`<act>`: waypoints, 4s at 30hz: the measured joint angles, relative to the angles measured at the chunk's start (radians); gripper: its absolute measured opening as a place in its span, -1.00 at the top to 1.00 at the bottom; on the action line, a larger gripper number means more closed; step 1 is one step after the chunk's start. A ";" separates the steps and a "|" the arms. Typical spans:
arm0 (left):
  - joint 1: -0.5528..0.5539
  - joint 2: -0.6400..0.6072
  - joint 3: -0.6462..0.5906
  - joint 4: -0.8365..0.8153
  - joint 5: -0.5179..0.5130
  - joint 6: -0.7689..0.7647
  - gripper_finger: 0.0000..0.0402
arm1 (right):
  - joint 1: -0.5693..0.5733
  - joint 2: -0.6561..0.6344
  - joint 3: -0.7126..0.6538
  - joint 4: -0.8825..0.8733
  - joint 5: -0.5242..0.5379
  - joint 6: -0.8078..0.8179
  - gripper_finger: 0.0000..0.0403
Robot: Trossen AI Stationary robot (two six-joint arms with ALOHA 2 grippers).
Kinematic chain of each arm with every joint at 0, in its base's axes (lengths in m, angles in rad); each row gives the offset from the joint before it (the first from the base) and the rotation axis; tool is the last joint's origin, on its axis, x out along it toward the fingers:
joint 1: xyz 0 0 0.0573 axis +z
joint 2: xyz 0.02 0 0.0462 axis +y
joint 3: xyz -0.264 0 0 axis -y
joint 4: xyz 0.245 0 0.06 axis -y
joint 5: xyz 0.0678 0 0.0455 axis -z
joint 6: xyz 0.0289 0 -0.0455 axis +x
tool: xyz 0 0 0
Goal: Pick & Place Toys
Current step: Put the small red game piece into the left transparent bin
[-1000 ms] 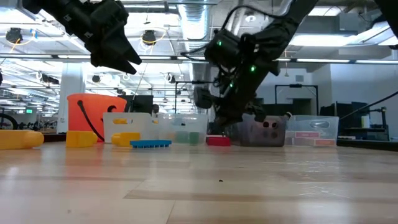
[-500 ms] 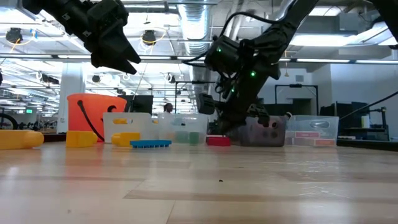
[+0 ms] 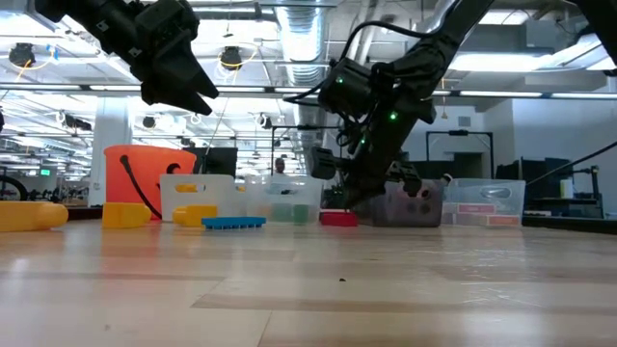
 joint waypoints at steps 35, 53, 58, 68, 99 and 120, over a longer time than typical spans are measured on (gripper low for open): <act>0.000 0.000 0.000 0.000 -0.002 -0.007 -0.27 | -0.028 -0.001 0.000 -0.009 -0.059 -0.083 1.00; 0.000 0.000 0.000 0.000 0.000 -0.007 -0.27 | -0.008 -0.005 0.004 -0.018 -0.193 -0.111 1.00; 0.000 0.000 0.000 0.000 0.000 -0.007 -0.27 | 0.015 -0.003 0.004 -0.051 -0.191 -0.034 1.00; 0.000 0.000 0.000 0.000 0.000 -0.007 -0.27 | 0.068 0.003 -0.001 -0.107 -0.226 0.045 1.00; 0.000 0.000 0.000 -0.001 -0.001 -0.007 -0.27 | 0.328 0.001 -0.001 0.012 0.150 0.103 -0.14; 0.000 0.000 0.000 -0.001 -0.002 -0.007 -0.27 | 0.208 0.180 0.002 0.276 0.174 0.090 -0.62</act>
